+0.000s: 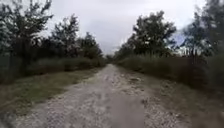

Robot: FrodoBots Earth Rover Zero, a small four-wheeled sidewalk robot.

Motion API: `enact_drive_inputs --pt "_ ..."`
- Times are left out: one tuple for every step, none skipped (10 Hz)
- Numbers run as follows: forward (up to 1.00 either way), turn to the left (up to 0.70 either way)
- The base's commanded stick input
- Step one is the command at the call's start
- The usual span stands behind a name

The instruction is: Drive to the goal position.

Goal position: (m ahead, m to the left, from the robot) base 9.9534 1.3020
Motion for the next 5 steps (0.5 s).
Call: enact_drive_inputs --pt "0.50 0.00" --pt "0.50 0.00" --pt "0.50 0.00" --pt "0.50 0.00" --pt "0.50 0.00"
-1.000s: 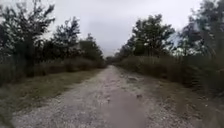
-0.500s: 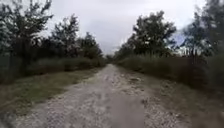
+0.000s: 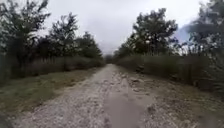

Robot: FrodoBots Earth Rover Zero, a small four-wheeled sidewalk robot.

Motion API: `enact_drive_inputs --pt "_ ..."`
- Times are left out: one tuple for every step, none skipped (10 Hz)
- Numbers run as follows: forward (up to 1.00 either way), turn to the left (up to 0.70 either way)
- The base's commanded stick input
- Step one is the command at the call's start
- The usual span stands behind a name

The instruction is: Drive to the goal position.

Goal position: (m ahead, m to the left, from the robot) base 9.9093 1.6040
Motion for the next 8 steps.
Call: enact_drive_inputs --pt "0.50 0.00" --pt "0.50 0.00" --pt "0.50 0.00" --pt "0.50 0.00" --pt "0.50 0.00" --pt "0.50 0.00" --pt "0.50 0.00" --pt "0.50 0.00"
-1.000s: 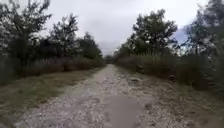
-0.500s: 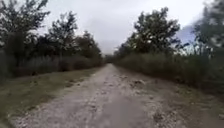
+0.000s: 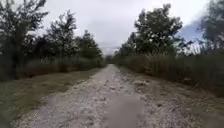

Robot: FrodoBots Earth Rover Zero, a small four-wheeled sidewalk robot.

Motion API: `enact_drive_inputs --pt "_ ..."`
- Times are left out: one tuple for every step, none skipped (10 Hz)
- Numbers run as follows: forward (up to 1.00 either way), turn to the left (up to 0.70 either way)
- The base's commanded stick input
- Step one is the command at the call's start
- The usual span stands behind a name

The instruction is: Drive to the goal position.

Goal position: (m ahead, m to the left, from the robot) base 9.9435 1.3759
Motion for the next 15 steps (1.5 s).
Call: enact_drive_inputs --pt "0.50 0.00" --pt "0.50 0.00" --pt "0.50 0.00" --pt "0.50 0.00" --pt "0.50 0.00" --pt "0.50 0.00" --pt "0.50 0.00" --pt "0.50 0.00" --pt "0.50 0.00" --pt "0.50 0.00" --pt "0.50 0.00" --pt "0.50 0.00" --pt "0.50 0.00" --pt "0.50 0.00" --pt "0.50 0.00"
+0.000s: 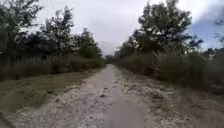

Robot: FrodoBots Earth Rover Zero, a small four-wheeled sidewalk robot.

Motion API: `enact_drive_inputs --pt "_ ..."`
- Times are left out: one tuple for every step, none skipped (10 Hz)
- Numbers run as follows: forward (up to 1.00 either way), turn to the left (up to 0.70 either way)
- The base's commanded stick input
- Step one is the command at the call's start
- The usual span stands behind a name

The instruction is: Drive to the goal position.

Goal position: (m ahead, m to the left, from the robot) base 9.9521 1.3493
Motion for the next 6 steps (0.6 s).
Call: enact_drive_inputs --pt "0.50 0.00" --pt "0.50 0.00" --pt "0.50 0.00" --pt "0.50 0.00" --pt "0.50 0.00" --pt "0.50 0.00"
